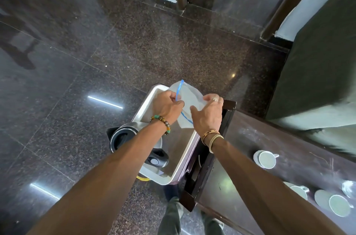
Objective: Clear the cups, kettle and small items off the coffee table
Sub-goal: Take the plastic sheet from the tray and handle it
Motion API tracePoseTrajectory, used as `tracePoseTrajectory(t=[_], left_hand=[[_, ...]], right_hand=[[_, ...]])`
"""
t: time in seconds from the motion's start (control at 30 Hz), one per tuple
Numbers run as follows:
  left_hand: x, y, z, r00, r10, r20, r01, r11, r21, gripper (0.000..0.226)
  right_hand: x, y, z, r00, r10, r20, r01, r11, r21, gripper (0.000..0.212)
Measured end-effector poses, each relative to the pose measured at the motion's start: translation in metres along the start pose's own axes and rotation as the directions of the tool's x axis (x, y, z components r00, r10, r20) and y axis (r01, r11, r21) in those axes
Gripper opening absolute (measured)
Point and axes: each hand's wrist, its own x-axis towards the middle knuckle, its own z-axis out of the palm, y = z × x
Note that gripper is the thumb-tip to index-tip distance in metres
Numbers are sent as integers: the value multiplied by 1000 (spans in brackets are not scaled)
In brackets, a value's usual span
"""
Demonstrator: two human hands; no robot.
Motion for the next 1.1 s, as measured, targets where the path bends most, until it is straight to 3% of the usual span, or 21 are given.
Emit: tracePoseTrajectory(t=[0.07, 0.17, 0.3, 0.37, 0.43, 0.5, 0.63, 0.73, 0.77, 0.83, 0.9, 1.0, 1.03, 1.1], left_hand=[[-10, 10, -9, 999, -32, 7, 32, 996, -83, 18], [-28, 26, -31, 1000, 8, -18, -9, 1000, -11, 41], [-51, 51, -61, 949, 277, -149, -254, 954, 159, 88], [-62, 71, -77, 889, 435, -145, -362, 860, 360, 81], [-71, 90, -90, 844, 532, -69, -405, 716, 568, 49], [-79, 107, -100, 834, 552, -13, -423, 653, 629, 22], [-88, 124, -100, 834, 552, -23, -455, 710, 536, 15], [-95, 128, -88, 869, 487, -90, -403, 801, 443, 11], [-97, 128, -83, 882, 459, -105, -379, 824, 420, 13], [-101, 126, -72, 891, 439, -115, -370, 850, 374, 14], [-106, 124, -65, 891, 439, -116, -384, 865, 324, 13], [-116, 122, -51, 875, 467, -128, -412, 857, 309, 7], [-121, 122, -46, 862, 489, -134, -425, 841, 334, 6], [-130, 119, -35, 828, 543, -137, -464, 802, 377, 10]], right_hand=[[1, -13, -18, 999, 20, -27, -19, 998, 60, 27], [-2, -35, -47, 991, -130, 19, 130, 991, 23, 26], [-11, -67, -87, 931, -354, 86, 360, 931, -60, 17], [-16, -83, -107, 878, -466, 110, 477, 871, -118, 14], [-20, -96, -125, 820, -556, 133, 572, 806, -152, 14], [-26, -108, -143, 771, -617, 157, 636, 748, -187, 15], [-34, -117, -172, 634, -773, 5, 721, 589, -365, 20], [-50, -110, -180, 516, -853, -74, 792, 508, -339, 16], [-57, -105, -179, 530, -847, -49, 796, 516, -317, 14], [-68, -96, -176, 686, -723, 80, 714, 648, -267, 15], [-69, -85, -174, 832, -522, 186, 552, 812, -189, 25], [-63, -72, -177, 936, -240, 256, 246, 969, 12, 21], [-63, -70, -178, 950, -155, 270, 120, 983, 142, 21], [-68, -71, -179, 957, 6, 291, -136, 892, 431, 23]])
